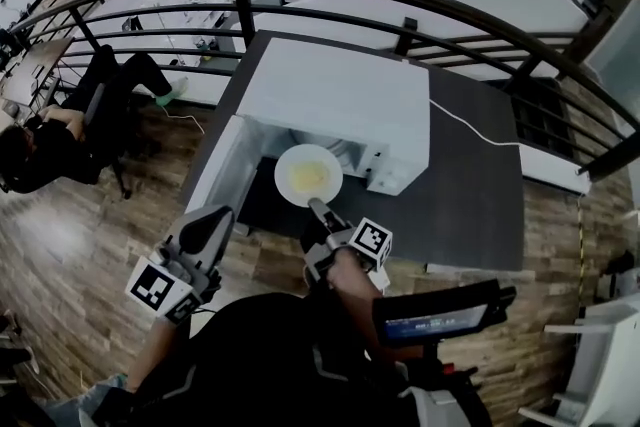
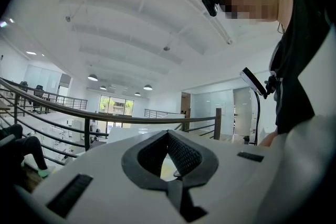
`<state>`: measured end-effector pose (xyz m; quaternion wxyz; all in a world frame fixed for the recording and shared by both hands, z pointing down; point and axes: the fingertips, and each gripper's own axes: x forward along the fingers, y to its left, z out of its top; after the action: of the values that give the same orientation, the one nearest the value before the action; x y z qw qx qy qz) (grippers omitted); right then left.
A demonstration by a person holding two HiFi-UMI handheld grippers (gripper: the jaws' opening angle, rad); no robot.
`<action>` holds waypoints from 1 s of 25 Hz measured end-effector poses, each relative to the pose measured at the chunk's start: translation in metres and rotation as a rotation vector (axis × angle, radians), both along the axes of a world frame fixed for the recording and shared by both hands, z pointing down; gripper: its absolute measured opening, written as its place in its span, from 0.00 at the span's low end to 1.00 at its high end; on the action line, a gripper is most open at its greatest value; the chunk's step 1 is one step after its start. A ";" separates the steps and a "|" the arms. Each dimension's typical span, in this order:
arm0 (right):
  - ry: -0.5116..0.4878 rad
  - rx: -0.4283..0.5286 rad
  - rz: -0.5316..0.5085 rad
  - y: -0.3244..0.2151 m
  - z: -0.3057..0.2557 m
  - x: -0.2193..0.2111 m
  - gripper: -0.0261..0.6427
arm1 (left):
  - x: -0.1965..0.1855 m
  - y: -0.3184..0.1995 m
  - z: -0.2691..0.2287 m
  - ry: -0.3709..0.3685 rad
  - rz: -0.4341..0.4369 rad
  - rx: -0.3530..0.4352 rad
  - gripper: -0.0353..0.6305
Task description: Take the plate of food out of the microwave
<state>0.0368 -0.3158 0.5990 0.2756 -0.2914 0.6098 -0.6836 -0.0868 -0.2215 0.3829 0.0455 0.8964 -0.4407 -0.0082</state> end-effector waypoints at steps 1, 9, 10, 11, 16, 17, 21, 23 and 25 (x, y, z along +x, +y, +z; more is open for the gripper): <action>-0.001 0.002 0.000 0.002 -0.002 0.001 0.06 | 0.001 0.001 0.000 0.000 0.005 0.001 0.06; -0.025 0.033 -0.005 0.017 -0.019 0.003 0.06 | 0.007 0.010 -0.003 0.008 0.028 0.007 0.06; -0.027 0.034 -0.004 0.018 -0.020 0.004 0.06 | 0.008 0.010 -0.003 0.009 0.030 0.006 0.06; -0.029 0.036 -0.003 0.017 -0.022 0.004 0.06 | 0.009 0.009 -0.003 0.010 0.032 0.006 0.06; -0.030 0.050 0.003 0.016 -0.026 0.006 0.06 | 0.010 0.007 -0.002 0.008 0.047 0.010 0.06; -0.030 0.052 0.004 0.016 -0.027 0.006 0.06 | 0.011 0.007 -0.002 0.008 0.048 0.011 0.06; -0.030 0.057 0.001 0.021 -0.029 0.008 0.06 | 0.013 0.011 -0.003 0.009 0.054 0.014 0.06; -0.030 0.063 0.003 0.021 -0.030 0.009 0.06 | 0.013 0.011 -0.003 0.009 0.057 0.016 0.06; -0.031 0.067 0.004 0.020 -0.031 0.009 0.06 | 0.014 0.010 -0.002 0.009 0.060 0.016 0.06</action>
<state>0.0463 -0.2955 0.5681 0.2960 -0.2728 0.6274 -0.6665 -0.0729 -0.2110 0.3806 0.0407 0.9095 -0.4134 -0.0145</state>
